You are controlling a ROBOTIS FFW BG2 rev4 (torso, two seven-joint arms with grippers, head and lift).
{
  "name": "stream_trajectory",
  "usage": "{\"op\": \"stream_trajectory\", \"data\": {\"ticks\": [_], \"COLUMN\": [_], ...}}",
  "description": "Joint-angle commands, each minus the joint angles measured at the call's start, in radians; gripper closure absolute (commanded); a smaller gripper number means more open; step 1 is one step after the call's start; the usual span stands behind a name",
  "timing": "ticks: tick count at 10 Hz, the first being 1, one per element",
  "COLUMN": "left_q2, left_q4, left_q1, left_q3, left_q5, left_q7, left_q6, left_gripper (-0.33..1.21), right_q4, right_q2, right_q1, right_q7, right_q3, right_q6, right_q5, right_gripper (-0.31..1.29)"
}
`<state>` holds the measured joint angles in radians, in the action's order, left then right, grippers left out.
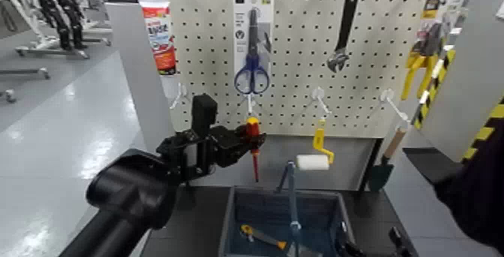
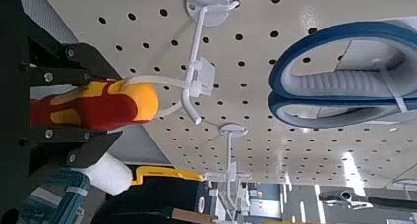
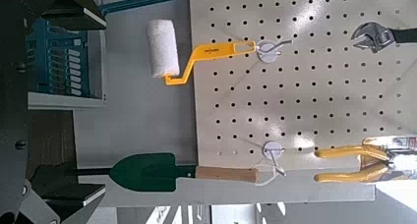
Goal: Put the red screwdriver into the crate.
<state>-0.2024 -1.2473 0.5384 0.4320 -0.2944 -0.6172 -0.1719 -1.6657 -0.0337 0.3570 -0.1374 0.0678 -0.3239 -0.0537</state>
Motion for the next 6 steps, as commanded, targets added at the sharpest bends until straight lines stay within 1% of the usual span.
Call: {"op": "stream_trajectory", "data": {"ticks": [1, 3, 6], "left_q2": [0.000, 0.000, -0.002], "left_q4": [-0.007, -0.026, -0.110], "left_q1": [-0.009, -0.021, -0.067], "left_q3": [-0.007, -0.018, -0.050], "left_q5": [0.001, 0.000, -0.006], "left_q7": [0.002, 0.002, 0.004], "left_q6": [0.003, 0.008, -0.026], "left_gripper": [1.10, 1.10, 1.10], "right_q4": [0.000, 0.000, 0.000], "right_q2": [0.001, 0.001, 0.001], "right_q1": [0.002, 0.002, 0.002], "right_q7": [-0.001, -0.001, -0.001], "right_q3": [0.000, 0.000, 0.000], "right_q6": [-0.001, 0.000, 0.000], "right_q5": [0.000, 0.000, 0.000], "right_gripper": [0.13, 0.13, 0.13]}}
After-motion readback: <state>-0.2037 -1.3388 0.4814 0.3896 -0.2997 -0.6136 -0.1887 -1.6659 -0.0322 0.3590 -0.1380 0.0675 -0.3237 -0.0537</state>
